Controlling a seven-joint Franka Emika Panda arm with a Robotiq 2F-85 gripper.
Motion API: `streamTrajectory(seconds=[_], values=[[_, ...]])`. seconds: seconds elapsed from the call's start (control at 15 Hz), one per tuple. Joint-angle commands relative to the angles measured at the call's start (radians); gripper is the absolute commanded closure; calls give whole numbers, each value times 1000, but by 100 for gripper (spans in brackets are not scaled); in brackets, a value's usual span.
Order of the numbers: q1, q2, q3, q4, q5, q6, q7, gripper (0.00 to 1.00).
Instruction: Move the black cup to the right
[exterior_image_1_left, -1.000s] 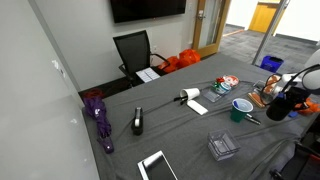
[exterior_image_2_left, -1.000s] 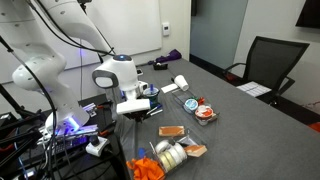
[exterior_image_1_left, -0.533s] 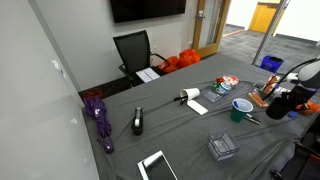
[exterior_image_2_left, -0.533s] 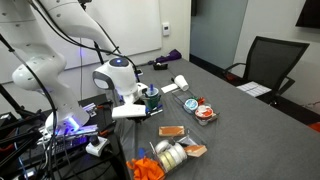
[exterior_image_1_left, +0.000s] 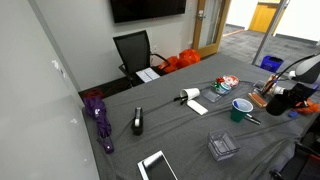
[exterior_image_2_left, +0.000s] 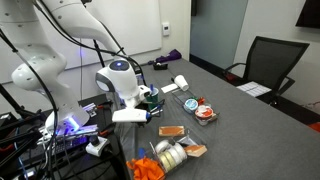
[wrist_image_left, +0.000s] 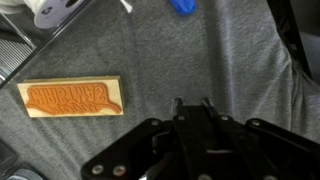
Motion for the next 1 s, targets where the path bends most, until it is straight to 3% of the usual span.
streamTrajectory(seconds=[0.0,0.53,0.93], values=[[-26,88,10,86,44,5,-30,95],[-56,233,98,199,185,18,-52,95],[-33,290,87,210,152,37,-31,95]])
